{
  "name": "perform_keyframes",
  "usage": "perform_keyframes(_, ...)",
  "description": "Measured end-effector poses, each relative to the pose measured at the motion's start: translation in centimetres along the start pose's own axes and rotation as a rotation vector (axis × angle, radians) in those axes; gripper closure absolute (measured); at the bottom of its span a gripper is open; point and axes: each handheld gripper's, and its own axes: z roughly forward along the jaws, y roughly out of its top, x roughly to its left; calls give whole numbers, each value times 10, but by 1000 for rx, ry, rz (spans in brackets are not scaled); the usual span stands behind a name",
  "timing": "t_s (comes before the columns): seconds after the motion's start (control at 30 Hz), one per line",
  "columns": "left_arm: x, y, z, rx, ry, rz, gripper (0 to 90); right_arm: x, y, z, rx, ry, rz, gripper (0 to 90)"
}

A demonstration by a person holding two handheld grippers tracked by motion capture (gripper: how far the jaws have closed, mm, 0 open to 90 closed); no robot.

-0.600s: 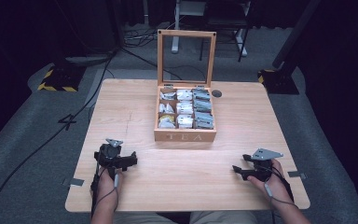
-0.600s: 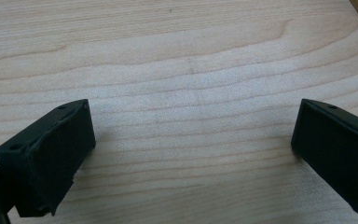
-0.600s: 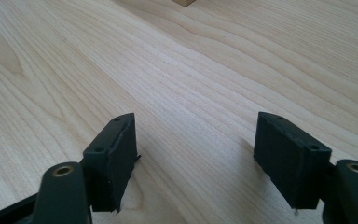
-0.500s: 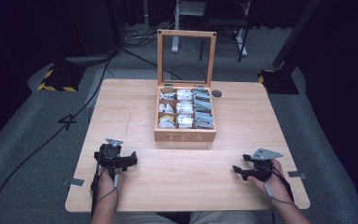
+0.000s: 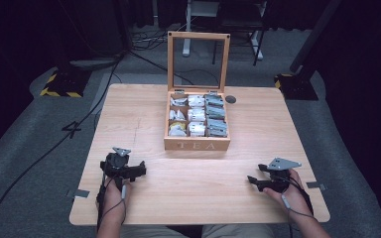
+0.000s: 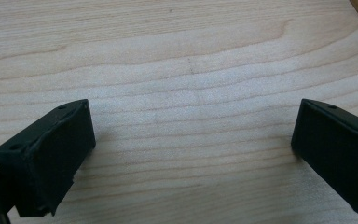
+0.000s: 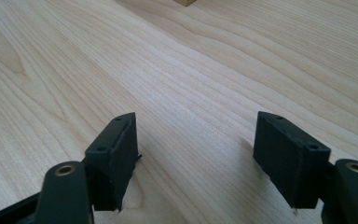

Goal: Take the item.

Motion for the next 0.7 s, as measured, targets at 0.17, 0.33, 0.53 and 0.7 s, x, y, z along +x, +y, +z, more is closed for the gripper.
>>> perform_keyframes(0.17,0,0,0,0,0,-1,0,1,2,-1,4,23,-14,415)
perform_keyframes(0.33,0,0,0,0,0,-1,0,1,16,-7,4,71,24,416)
perform_keyframes(0.53,0,0,0,0,0,-1,0,4,44,-18,2,82,-6,409)
perform_keyframes(0.7,0,0,0,1,0,1,0,6,63,-24,-19,96,8,415)
